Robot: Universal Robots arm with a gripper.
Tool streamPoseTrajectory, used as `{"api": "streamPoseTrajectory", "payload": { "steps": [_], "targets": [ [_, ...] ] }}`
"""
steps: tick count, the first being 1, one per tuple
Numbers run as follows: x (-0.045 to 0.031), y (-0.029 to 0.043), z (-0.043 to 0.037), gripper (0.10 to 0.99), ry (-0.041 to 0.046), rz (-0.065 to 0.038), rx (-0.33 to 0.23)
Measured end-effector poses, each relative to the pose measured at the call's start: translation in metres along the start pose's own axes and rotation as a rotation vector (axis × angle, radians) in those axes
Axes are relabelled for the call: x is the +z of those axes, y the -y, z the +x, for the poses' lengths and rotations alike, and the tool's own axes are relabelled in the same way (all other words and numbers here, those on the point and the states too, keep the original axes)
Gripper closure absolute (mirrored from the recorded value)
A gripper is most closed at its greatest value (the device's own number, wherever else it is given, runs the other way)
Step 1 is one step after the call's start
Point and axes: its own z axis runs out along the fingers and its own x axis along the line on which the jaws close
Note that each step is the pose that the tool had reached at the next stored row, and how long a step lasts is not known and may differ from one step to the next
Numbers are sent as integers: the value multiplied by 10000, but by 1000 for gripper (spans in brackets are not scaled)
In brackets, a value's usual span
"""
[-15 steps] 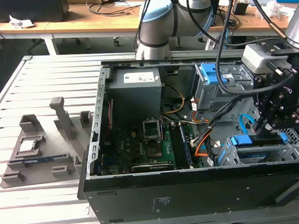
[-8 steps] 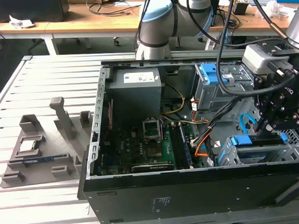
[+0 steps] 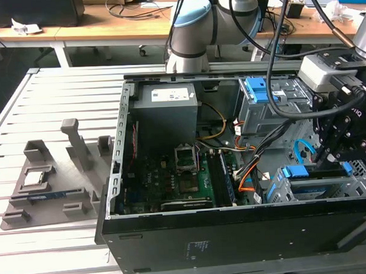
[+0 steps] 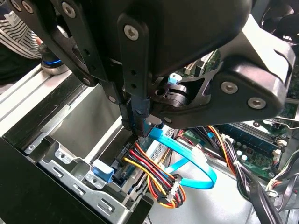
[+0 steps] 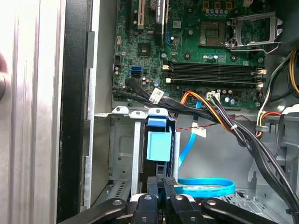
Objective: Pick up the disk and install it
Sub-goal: 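Insert the second disk wire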
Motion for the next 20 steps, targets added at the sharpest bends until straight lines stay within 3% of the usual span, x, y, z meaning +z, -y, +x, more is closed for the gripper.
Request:
{"api": "streamPoseTrajectory", "payload": {
  "steps": [7, 16, 19, 20],
  "targets": [
    [8, 13, -2, 922, 101, 3, -1],
    [64, 7, 5, 922, 100, 3, -4],
    [58, 7, 5, 855, 105, 3, -3],
    [16, 7, 8, 788, 105, 3, -3]
  ]
}}
